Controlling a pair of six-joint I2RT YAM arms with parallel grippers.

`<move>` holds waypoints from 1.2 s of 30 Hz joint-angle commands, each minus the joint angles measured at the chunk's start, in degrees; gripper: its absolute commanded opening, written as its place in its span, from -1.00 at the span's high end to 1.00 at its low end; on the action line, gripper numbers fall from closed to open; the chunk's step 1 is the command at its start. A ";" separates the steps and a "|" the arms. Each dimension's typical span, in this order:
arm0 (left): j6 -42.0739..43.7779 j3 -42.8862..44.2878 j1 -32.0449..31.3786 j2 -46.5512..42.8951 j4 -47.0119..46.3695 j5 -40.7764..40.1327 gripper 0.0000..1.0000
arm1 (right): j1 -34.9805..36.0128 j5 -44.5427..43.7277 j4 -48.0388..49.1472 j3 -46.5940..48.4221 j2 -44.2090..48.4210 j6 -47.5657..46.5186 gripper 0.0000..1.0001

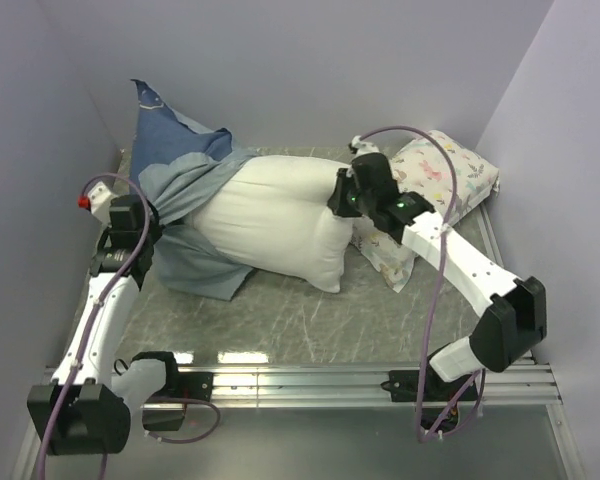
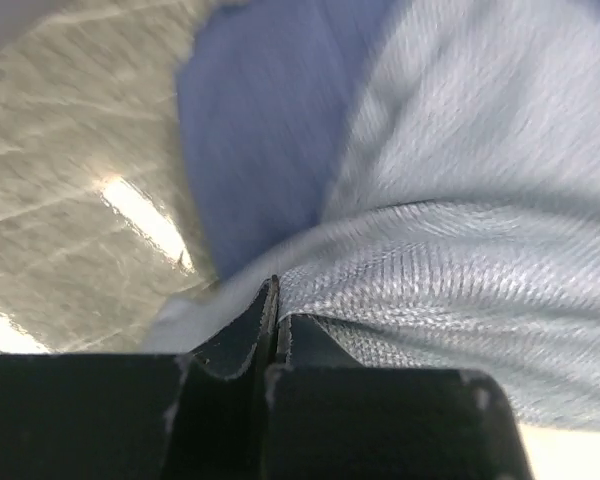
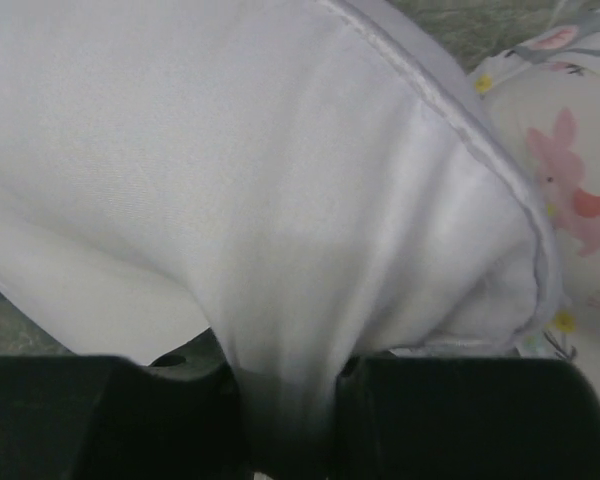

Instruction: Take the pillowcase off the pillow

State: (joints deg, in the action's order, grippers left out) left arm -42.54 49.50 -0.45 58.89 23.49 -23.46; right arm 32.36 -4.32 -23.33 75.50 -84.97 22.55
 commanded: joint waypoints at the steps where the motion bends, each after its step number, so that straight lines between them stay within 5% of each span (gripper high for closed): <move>1: 0.88 0.42 4.32 -4.05 -0.81 -2.03 0.99 | -6.25 -4.56 -1.36 1.49 7.00 -2.51 1.00; 5: 2.64 -0.27 2.83 -3.61 -4.04 7.88 0.99 | -5.38 -1.58 -1.37 1.14 6.57 -2.68 0.89; 9: 3.08 -2.39 -1.48 -4.58 -4.94 7.22 0.99 | -1.17 -8.22 -1.72 1.13 7.97 -4.00 -0.26; 14: 3.78 -1.95 -2.89 -5.19 -3.97 6.85 0.99 | 5.59 -19.05 -4.62 5.17 10.26 -6.36 -0.70; 20: 4.66 -0.28 -3.68 -6.07 -3.80 9.40 0.99 | 18.25 -22.84 -1.72 5.54 10.27 -10.58 -0.80; 26: 5.28 1.39 -5.09 -5.90 -3.10 10.19 0.99 | 28.71 -24.06 1.80 5.52 0.70 -12.87 -0.89; 36: 6.07 4.46 -5.35 -5.02 -2.66 9.75 0.99 | 31.01 -28.36 1.97 11.24 -22.68 -15.42 -1.00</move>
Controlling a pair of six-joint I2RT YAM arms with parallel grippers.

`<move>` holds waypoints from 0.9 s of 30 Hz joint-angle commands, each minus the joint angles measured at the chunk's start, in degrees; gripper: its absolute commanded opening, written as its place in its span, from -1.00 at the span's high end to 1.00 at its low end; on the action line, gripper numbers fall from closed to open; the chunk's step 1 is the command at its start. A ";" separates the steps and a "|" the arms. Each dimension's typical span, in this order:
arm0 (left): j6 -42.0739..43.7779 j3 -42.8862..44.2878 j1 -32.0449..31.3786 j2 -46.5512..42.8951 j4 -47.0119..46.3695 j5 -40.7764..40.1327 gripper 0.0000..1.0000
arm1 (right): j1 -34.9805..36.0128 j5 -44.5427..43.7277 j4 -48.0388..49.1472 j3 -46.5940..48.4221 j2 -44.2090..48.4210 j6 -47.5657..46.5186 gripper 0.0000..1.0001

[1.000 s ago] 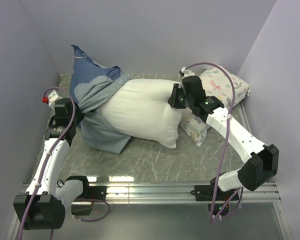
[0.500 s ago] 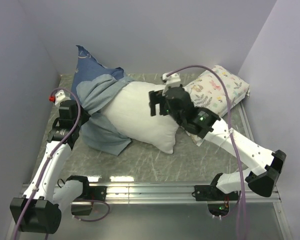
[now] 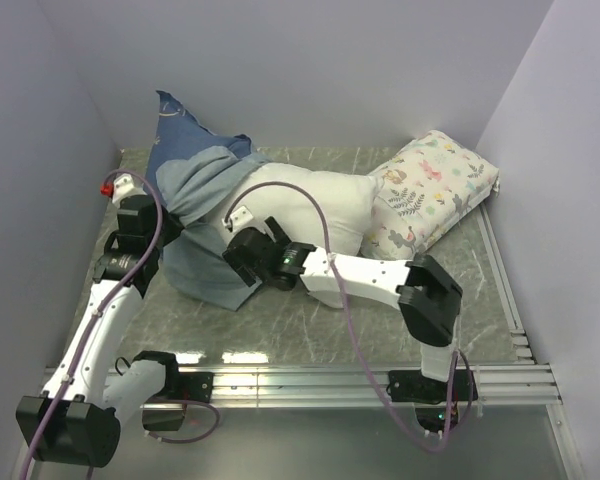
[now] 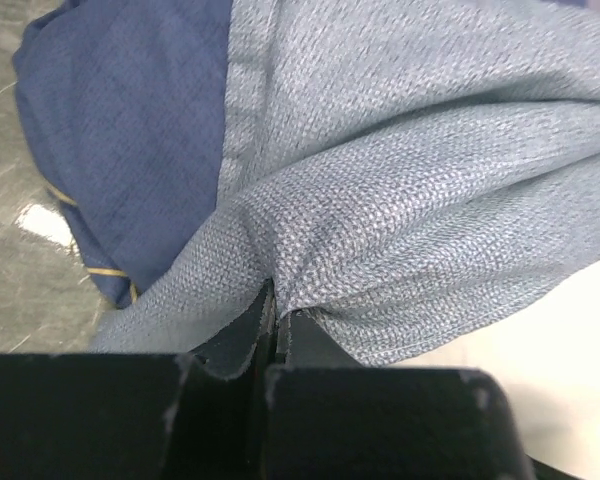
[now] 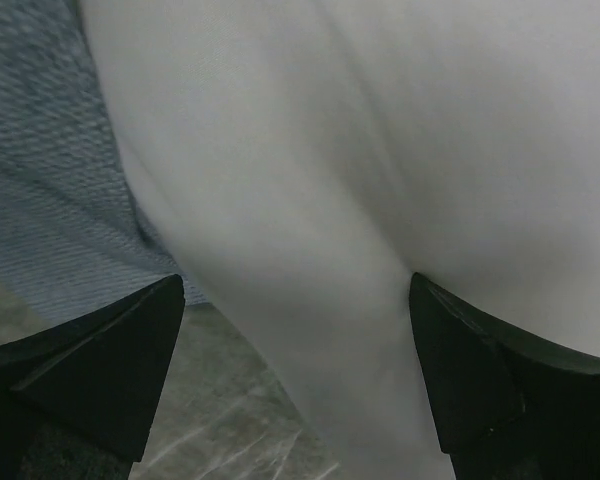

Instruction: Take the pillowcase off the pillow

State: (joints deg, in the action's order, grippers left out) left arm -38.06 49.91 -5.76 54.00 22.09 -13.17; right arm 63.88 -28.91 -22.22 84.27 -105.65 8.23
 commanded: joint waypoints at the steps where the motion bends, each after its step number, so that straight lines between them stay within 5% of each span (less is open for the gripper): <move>1: 1.59 4.58 -0.04 0.40 -1.17 0.07 0.99 | -0.68 -5.09 0.25 3.52 -2.98 -0.59 -1.00; 4: 1.68 6.34 -0.04 1.63 -1.17 0.77 0.99 | -2.70 -7.30 -3.43 6.60 -5.71 1.52 -0.52; 5: 1.76 6.69 -0.04 1.81 -1.34 0.86 0.99 | -3.49 -7.83 -3.97 6.96 -5.71 2.05 0.30; 6: 1.94 7.39 -0.04 1.99 -1.34 0.52 0.99 | -4.37 -8.27 -4.58 7.31 -5.19 2.49 0.65; 8: 2.11 8.09 0.05 2.69 -1.43 -0.36 0.99 | -5.16 -8.18 -6.52 8.19 -3.79 2.93 1.00; 15: 3.43 10.47 2.94 6.99 -2.31 -1.78 0.99 | -5.52 -11.43 -15.56 16.44 7.63 3.81 1.00; 20: 3.00 10.21 15.23 10.86 -2.75 1.47 0.99 | -5.43 -14.60 -22.43 18.39 16.67 4.34 1.00; 23: 1.59 11.08 23.85 12.36 -4.15 10.51 0.99 | -5.52 -12.06 -22.17 14.70 22.04 5.13 1.00; 26: 1.94 13.71 25.53 14.20 -4.94 16.66 0.82 | -5.52 -6.97 -21.12 11.89 24.17 5.74 1.00; 27: 2.81 14.59 25.36 14.38 -7.82 20.86 0.55 | -5.43 -5.13 -20.16 11.36 24.52 5.83 1.00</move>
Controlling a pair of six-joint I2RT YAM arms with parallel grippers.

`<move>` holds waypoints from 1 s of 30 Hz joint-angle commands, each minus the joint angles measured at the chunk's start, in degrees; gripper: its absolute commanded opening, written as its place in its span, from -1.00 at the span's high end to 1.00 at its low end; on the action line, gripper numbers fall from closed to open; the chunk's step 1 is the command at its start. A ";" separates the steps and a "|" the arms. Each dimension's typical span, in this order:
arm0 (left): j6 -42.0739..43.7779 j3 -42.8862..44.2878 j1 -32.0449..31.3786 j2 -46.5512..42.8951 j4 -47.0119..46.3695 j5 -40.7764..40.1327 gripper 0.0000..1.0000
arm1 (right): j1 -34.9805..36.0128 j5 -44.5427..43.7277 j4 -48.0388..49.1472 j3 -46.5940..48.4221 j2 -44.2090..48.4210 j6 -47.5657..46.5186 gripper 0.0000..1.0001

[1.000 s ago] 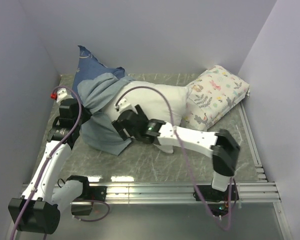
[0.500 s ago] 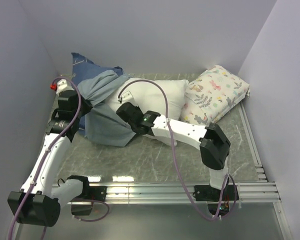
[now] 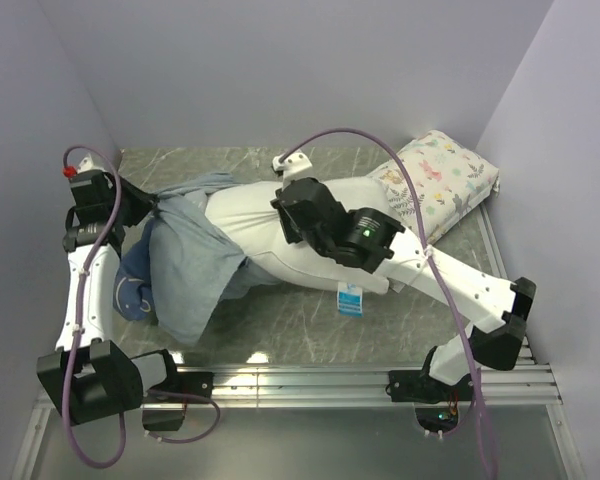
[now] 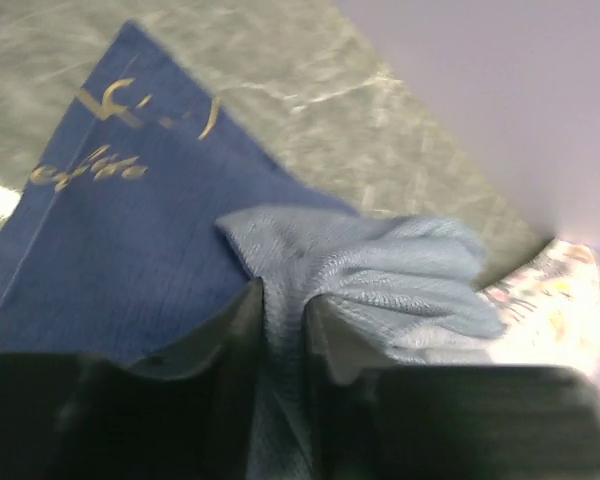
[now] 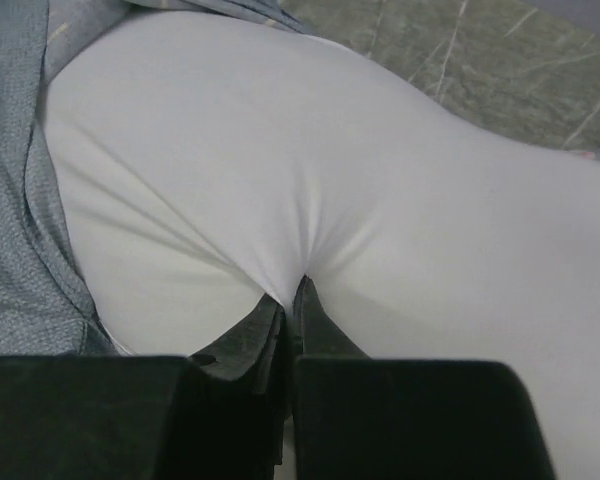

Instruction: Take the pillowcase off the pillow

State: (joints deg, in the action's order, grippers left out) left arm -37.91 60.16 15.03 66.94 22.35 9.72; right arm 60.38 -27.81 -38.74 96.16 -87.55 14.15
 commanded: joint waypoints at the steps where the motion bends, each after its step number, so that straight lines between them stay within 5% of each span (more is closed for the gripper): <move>1: 2.84 4.61 3.62 1.70 -9.15 3.94 0.39 | -1.93 -3.59 -3.19 -0.97 6.42 0.00 1.00; 3: 5.20 6.71 1.07 2.23 -9.17 6.98 -0.02 | -1.93 -0.59 -1.26 -1.50 5.72 0.52 1.00; 9: 12.15 11.30 -14.31 1.36 -2.84 1.71 -0.45 | -4.21 10.83 3.14 -1.50 2.04 2.02 1.00; 18: 11.20 5.59 -30.84 -11.03 4.54 -11.19 -0.72 | -13.71 24.56 7.45 2.97 -3.42 6.68 1.00; 21: 9.61 3.56 -36.02 -14.37 6.90 -12.78 -0.99 | -14.76 24.74 7.45 5.00 -4.73 7.38 1.00; 30: 1.80 -3.73 -51.84 -15.00 11.31 -29.73 -0.99 | -16.70 25.27 8.16 5.35 -5.09 8.70 1.00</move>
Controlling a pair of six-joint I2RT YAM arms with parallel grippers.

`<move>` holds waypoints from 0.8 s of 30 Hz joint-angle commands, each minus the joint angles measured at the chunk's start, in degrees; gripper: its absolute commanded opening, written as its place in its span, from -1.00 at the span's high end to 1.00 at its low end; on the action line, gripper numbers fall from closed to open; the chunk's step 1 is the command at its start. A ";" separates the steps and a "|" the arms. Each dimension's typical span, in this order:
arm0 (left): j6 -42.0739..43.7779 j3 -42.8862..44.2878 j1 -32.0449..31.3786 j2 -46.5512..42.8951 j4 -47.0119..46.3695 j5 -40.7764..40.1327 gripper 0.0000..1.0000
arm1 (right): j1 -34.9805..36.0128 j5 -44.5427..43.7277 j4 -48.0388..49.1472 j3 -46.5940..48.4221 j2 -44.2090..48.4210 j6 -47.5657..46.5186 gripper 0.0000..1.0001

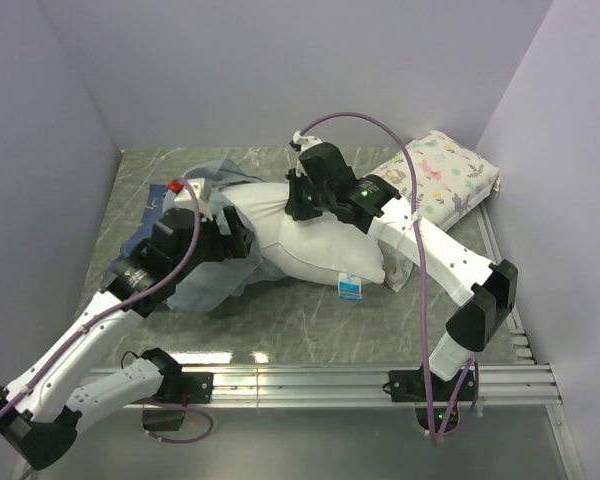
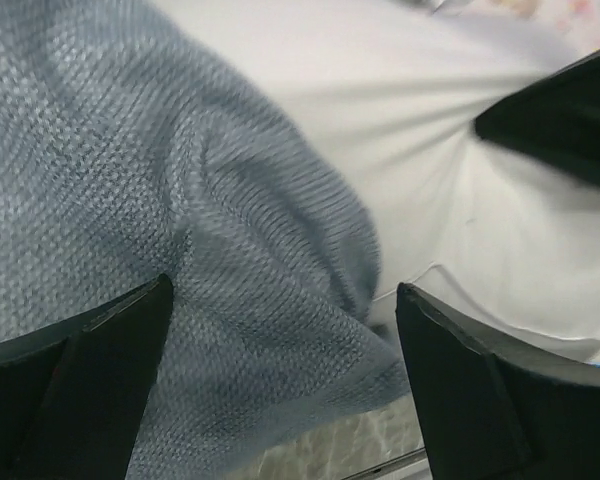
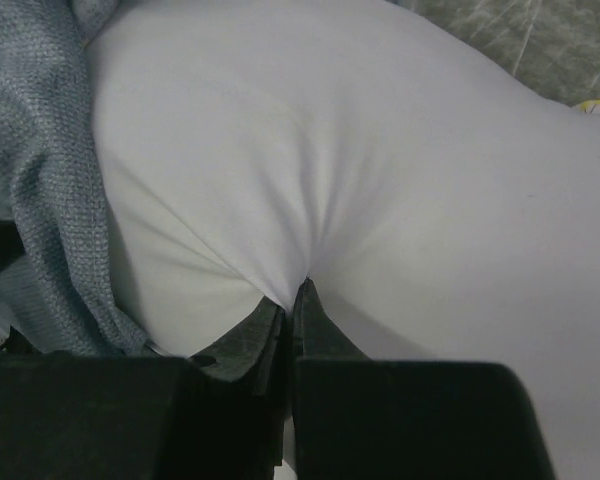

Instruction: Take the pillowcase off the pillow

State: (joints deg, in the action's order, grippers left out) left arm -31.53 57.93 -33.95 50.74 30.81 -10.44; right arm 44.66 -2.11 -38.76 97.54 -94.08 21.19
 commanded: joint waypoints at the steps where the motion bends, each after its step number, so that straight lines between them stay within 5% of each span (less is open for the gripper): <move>1: -5.64 -1.59 -4.44 1.46 3.38 -11.17 -0.97 | -1.33 -0.53 8.18 3.98 1.62 1.66 1.00; 4: -8.28 -2.56 -6.21 2.34 3.03 -15.05 -0.60 | -1.51 -0.62 7.74 4.42 2.24 1.57 1.00; 7: -9.25 -2.48 -6.21 3.22 3.81 -18.64 0.14 | -1.77 -0.97 6.95 4.94 3.64 1.13 1.00; 8: -10.30 -1.34 -6.21 3.40 6.69 -20.40 0.56 | -2.04 -0.97 6.86 5.03 3.99 1.13 1.00; 11: -10.57 1.12 -5.86 2.44 9.79 -29.62 0.96 | -2.74 -1.32 6.16 5.65 5.92 0.61 1.00; 14: -7.08 2.71 -0.43 0.33 9.28 -32.28 0.99 | -3.53 -0.62 5.37 6.52 8.03 0.61 1.00; 19: 0.05 2.63 22.03 -1.26 2.08 -16.77 0.99 | -3.97 -0.44 4.66 6.97 13.30 0.43 1.00; 24: 1.65 -0.44 37.96 3.47 -3.11 -3.48 0.99 | -4.41 -0.97 4.13 5.48 18.40 0.17 1.00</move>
State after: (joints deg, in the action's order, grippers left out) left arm -34.02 58.24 -3.46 52.36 31.75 -19.03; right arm 42.02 1.04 -40.66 98.48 -84.05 21.85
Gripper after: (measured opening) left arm 0.024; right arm 0.026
